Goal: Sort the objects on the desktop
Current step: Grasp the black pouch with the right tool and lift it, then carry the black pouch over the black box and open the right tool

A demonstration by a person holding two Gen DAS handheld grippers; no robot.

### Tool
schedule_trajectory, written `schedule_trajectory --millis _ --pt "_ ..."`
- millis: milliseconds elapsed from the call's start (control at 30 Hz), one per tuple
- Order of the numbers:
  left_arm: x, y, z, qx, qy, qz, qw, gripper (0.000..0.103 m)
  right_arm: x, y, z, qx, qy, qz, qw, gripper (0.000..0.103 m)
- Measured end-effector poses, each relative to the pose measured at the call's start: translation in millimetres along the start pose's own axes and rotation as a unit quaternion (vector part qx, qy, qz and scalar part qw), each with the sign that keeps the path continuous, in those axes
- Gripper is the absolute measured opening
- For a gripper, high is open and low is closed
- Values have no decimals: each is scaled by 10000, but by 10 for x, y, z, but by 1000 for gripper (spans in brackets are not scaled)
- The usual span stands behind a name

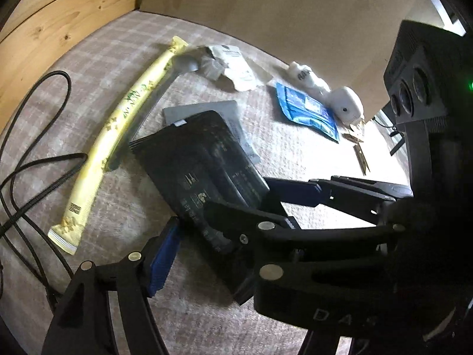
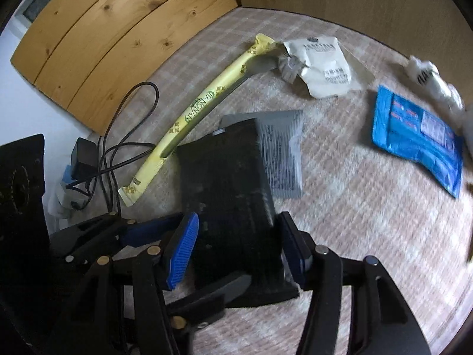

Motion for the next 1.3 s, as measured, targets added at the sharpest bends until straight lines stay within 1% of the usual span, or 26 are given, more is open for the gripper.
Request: schedule_trajectory --millis 133,200,300,500,600,667,800,900,1000,1033,1133,1300 --pt "-136 69 -16 96 87 -137 9998 61 -67 149 80 -76 2 -247 9997 48" --pt "-215 97 -20 126 129 -208 9996 60 -121 221 141 -132 16 -378 9992 44" --pt "-409 145 1 135 171 -397 9990 60 -208 344 292 -271 -35 -578 9980 43" --pt "-955 264 26 87 215 -781 9967 61 -511 626 706 -566 20 -944 9939 41" --pt "-1322 375 43 61 254 -1005 9946 61 -739 846 1005 -731 30 -1151 9906 41" --pt "-1635 467 20 74 342 -1187 9923 61 -857 978 1185 -824 101 -1249 9887 41" --pt "-2257 669 -41 113 544 -1529 9867 61 -1233 1378 1647 -1024 233 -1549 9823 41" --pt "-2800 853 -119 179 733 -1824 9803 61 -1521 1717 1983 -1174 380 -1770 9765 41" --pt "-3224 1022 -180 253 892 -2048 9744 61 -1828 2077 2310 -1307 485 -2035 9691 41" --pt "-3430 1100 -230 299 958 -2168 9710 61 -1938 2210 2421 -1351 540 -2128 9662 41" --pt "-3880 1311 -324 419 1100 -2423 9630 61 -2209 2567 2684 -1456 670 -2366 9583 41" --pt "-4488 1618 -499 625 1312 -2797 9490 61 -2597 3105 3036 -1601 846 -2747 9443 41"
Point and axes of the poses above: each gripper's, at about its wrist camera, not at the fingertips, and z roughly against the way its jaws point, x to its left, y to its underside, the point moved 2 cm from there along -z, roughly the way its jaws point, and after that the axes turned 7 degrees about y, right-handed, at the moved point
